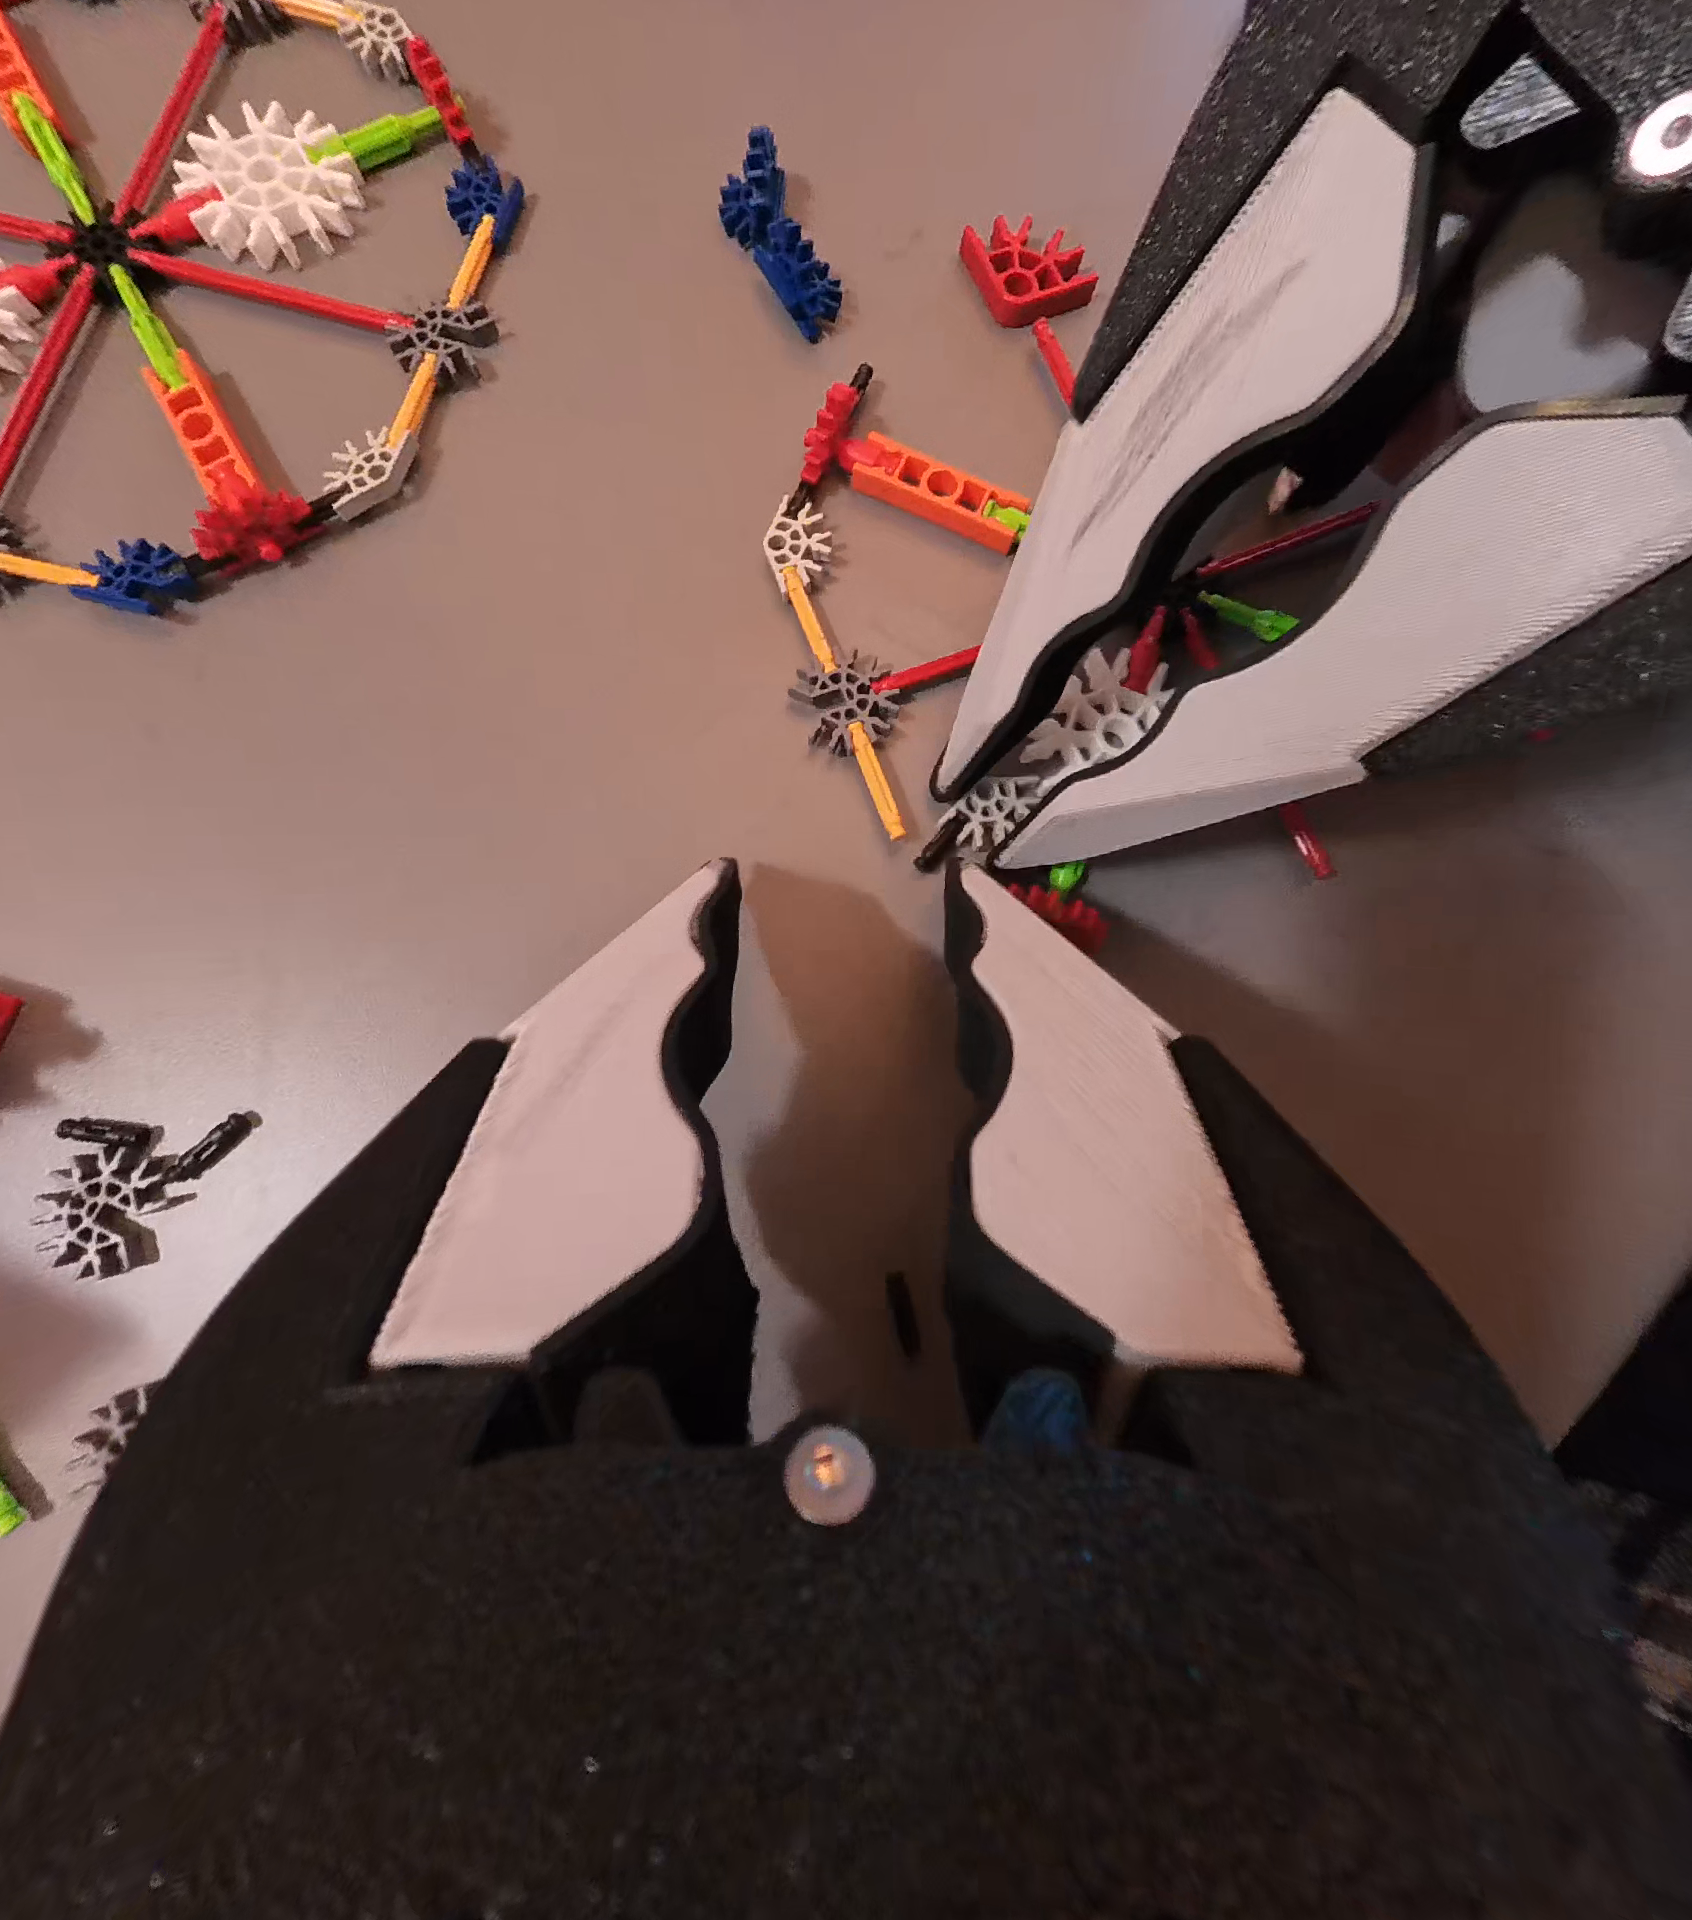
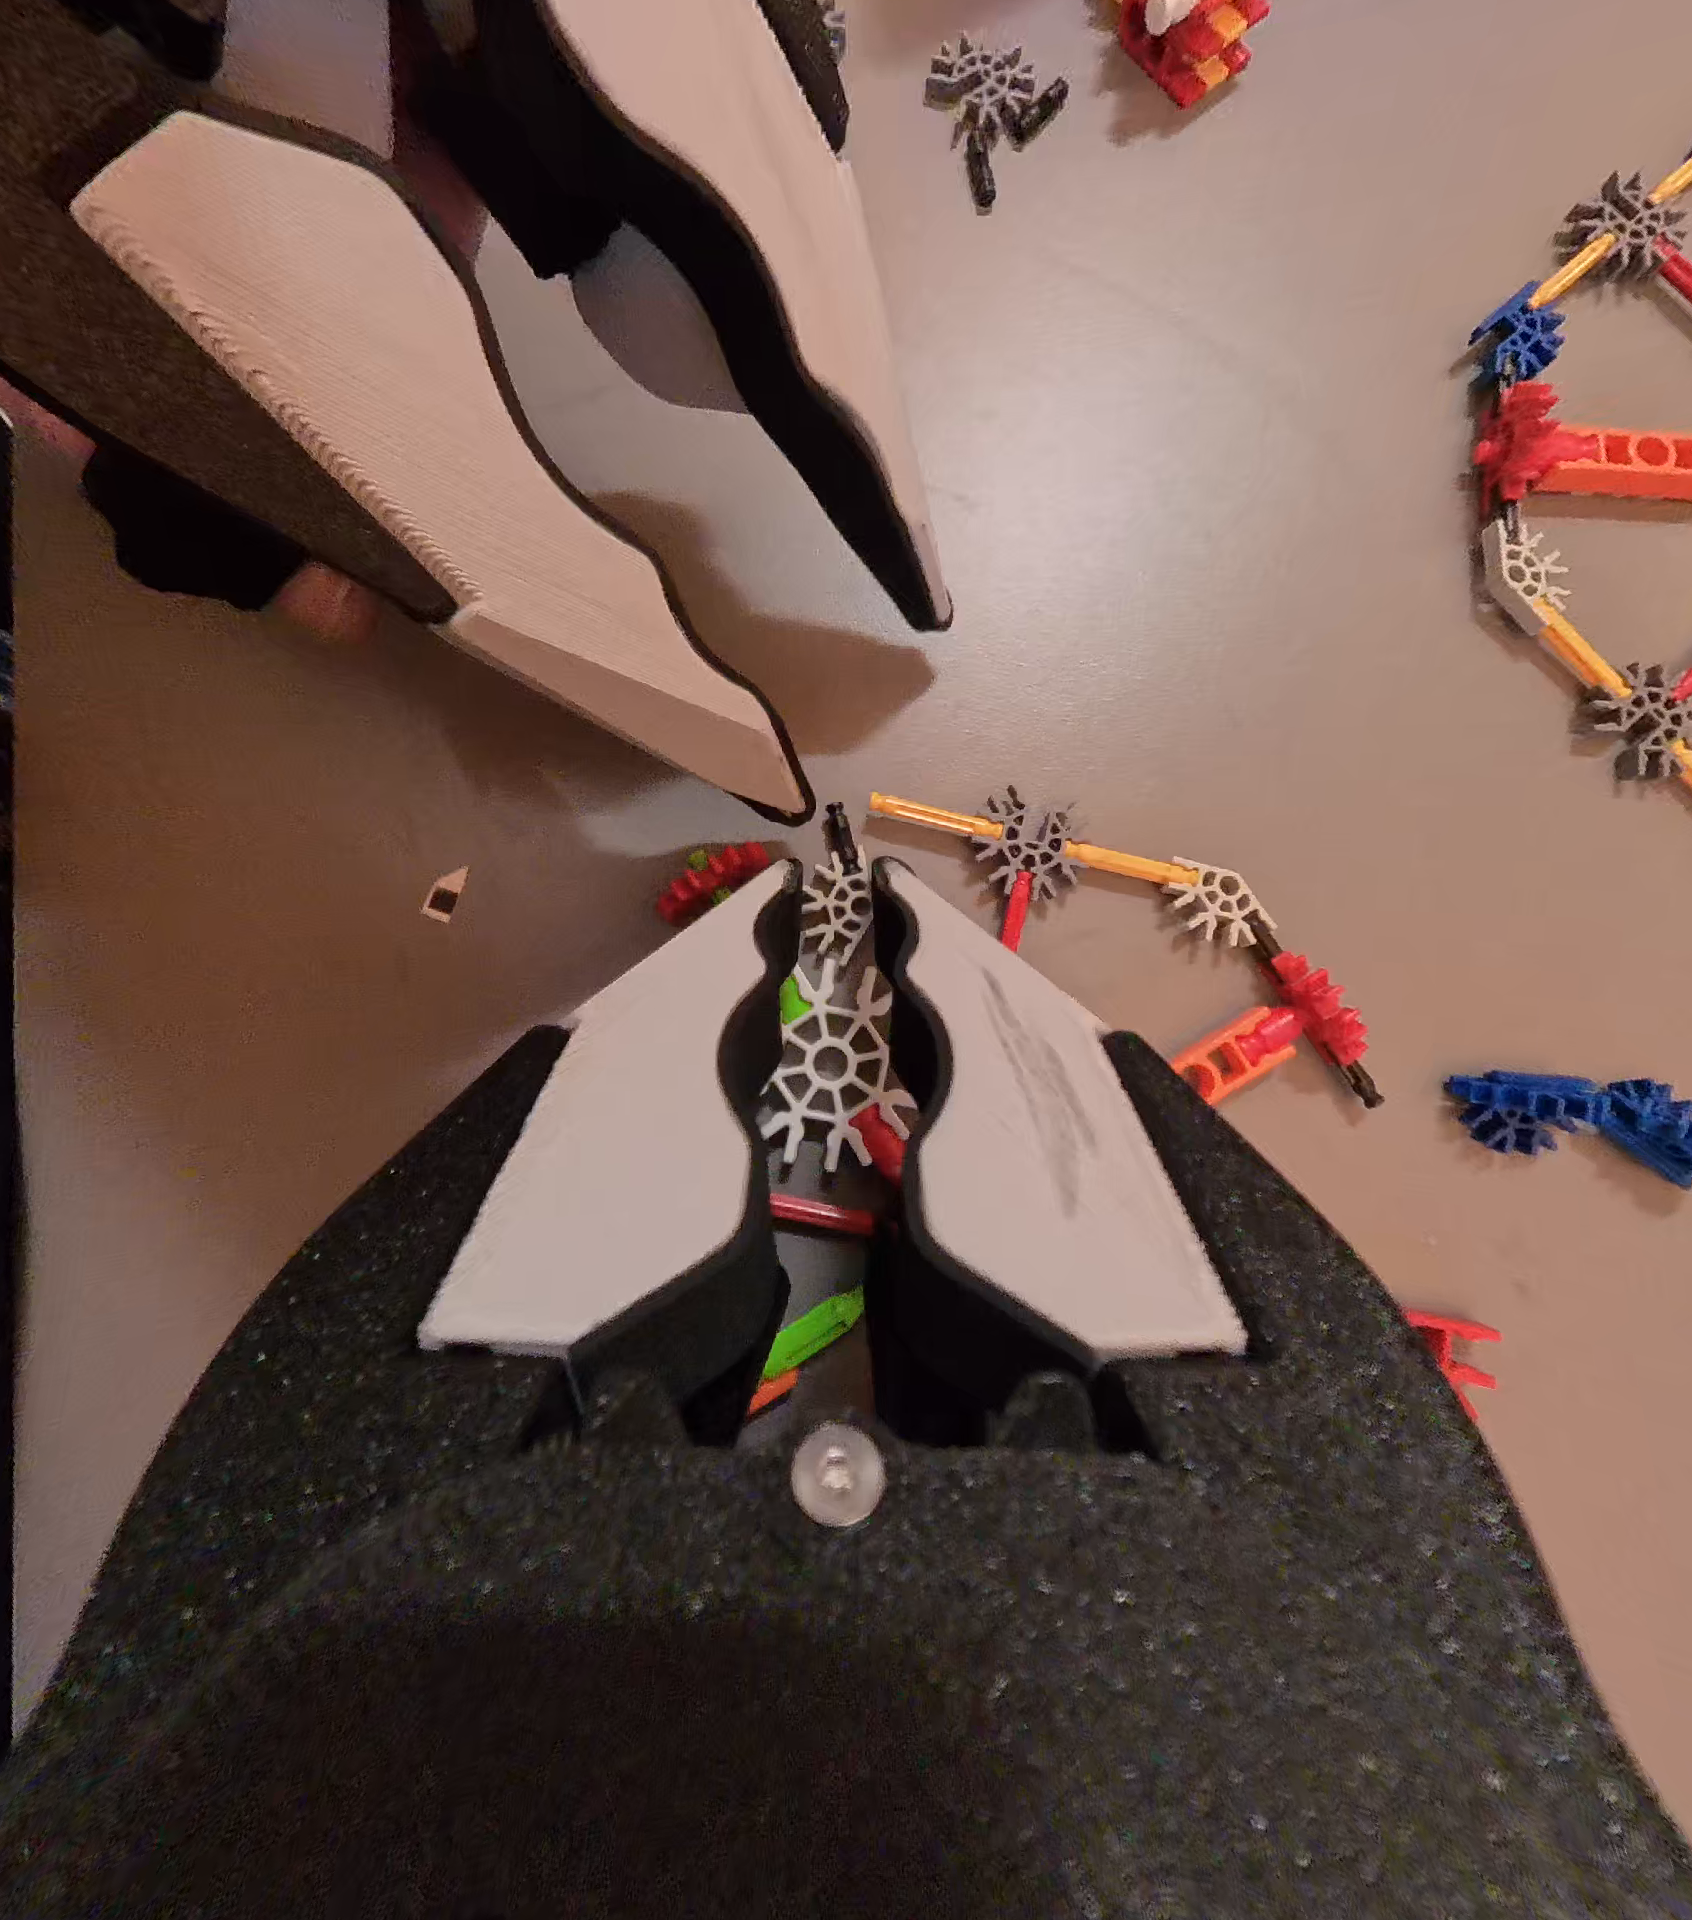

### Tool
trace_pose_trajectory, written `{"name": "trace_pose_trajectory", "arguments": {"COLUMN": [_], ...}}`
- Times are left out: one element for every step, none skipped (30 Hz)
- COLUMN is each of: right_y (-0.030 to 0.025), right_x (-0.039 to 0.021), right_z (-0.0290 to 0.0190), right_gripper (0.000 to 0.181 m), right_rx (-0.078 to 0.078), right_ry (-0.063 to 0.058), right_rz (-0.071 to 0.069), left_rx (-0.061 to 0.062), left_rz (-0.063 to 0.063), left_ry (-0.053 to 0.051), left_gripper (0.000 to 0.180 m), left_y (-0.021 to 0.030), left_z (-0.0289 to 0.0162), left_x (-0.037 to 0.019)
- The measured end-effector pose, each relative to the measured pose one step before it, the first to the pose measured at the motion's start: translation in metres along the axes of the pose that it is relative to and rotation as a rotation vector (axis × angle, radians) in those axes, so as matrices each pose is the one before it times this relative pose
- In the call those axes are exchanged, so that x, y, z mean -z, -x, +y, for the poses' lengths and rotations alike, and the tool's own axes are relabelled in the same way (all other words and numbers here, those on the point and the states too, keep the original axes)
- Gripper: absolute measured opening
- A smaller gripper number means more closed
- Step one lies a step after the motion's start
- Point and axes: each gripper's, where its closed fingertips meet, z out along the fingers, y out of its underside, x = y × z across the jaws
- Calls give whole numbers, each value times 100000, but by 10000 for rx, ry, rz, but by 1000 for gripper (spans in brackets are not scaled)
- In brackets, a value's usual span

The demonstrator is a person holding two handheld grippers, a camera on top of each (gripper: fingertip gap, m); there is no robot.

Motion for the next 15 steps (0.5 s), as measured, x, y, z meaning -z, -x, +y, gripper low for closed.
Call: {"name": "trace_pose_trajectory", "arguments": {"right_y": [0, -2, -3, -5, 14, 32, 32, -6, 49, 99, 28, -7, 113, 90, 33], "right_x": [34, 64, 81, 92, 110, 125, 134, 160, 193, 209, 188, 172, 214, 218, 189], "right_z": [-112, -141, -144, -81, -70, -103, -111, -147, -252, -320, -277, -207, -321, -359, -240], "right_gripper": [11, 11, 11, 11, 11, 11, 11, 12, 12, 12, 11, 12, 12, 12, 12], "right_rx": [-26, -11, -14, 6, 60, 80, 57, 76, 155, 207, 235, 236, 258, 221, 202], "right_ry": [-75, -106, -89, -54, -45, -52, -32, -39, -96, -127, -83, -28, -108, -137, -60], "right_rz": [-18, -17, -26, -28, -17, -17, -31, -6, -9, -22, 47, 81, 28, 41, 75], "left_rx": [-60, -91, -127, -180, -217, -175, -80, -4, 68, 174, 374, 510, 535, 477, 394], "left_rz": [-41, 72, 113, 11, 6, 58, -11, -4, 128, 264, 383, 447, 442, 352, 344], "left_ry": [-52, -31, -53, -92, -85, -40, 10, -14, -40, -72, -144, -196, -173, -99, -42], "left_gripper": [36, 37, 37, 36, 36, 33, 32, 28, 24, 18, 11, 10, 10, 10, 10], "left_y": [22, -147, -251, -134, -150, -206, -29, 40, -107, -234, -289, -294, -241, -97, -125], "left_z": [-84, -85, -140, -195, -212, -147, -69, -76, -88, -131, -233, -317, -277, -142, -52], "left_x": [73, 44, 45, 86, 111, 121, 109, 103, 110, 115, 151, 172, 186, 196, 192]}}
